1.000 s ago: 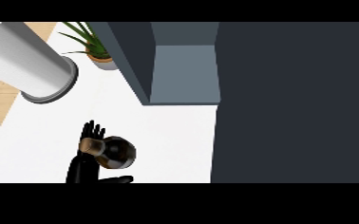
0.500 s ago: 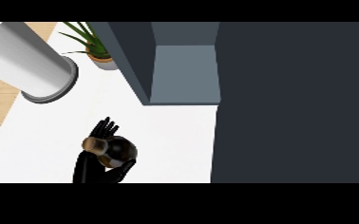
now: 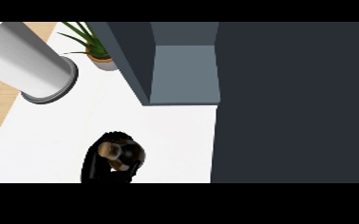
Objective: Pick up the wine, place it into the cabinet and close the cabinet
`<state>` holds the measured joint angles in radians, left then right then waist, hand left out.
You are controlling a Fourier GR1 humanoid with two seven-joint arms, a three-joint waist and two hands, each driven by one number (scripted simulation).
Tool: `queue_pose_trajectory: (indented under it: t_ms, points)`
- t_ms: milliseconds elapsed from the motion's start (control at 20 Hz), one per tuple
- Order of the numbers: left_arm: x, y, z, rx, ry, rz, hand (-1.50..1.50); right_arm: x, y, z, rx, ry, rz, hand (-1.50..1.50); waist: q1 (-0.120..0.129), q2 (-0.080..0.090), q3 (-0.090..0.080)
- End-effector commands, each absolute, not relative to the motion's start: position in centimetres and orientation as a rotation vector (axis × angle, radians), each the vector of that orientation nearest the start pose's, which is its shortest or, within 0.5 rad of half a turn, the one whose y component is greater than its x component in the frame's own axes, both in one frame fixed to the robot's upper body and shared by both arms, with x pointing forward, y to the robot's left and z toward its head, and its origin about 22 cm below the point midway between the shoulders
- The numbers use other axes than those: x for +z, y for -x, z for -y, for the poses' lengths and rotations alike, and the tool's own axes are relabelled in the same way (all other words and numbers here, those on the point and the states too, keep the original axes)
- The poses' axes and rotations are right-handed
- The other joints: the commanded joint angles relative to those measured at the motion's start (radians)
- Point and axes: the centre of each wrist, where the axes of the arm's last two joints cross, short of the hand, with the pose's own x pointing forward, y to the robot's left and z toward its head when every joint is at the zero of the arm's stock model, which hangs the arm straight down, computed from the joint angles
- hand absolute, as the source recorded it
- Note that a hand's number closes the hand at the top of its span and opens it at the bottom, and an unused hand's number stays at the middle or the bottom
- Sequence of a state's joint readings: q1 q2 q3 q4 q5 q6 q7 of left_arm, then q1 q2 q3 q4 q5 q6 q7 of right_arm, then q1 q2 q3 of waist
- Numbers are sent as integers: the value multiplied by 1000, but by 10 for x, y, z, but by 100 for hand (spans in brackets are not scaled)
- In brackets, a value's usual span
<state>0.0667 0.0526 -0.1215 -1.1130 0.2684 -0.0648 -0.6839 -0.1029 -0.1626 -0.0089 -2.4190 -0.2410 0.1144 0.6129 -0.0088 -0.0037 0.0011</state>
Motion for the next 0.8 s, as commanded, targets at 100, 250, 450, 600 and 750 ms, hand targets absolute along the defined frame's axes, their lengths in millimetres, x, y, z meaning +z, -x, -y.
queue_pose_trajectory:
  t_ms: [100,250,450,600,750]
  points:
    - [-117,-192,-246,43,60,1757,150,214,-143,229,299,-256,1924,-150,6,2,-1]
    - [-101,-193,-295,68,52,1750,150,211,-133,232,291,-245,1923,-150,5,0,-1]
    - [-96,-198,-291,108,48,1799,150,202,-145,229,270,-252,1933,-150,8,2,-1]
    - [-85,-208,-268,74,-20,1874,150,213,-140,239,301,-250,1939,-150,4,1,-1]
    - [-66,-217,-279,92,-31,1929,150,213,-136,235,301,-257,1917,-150,4,1,-1]
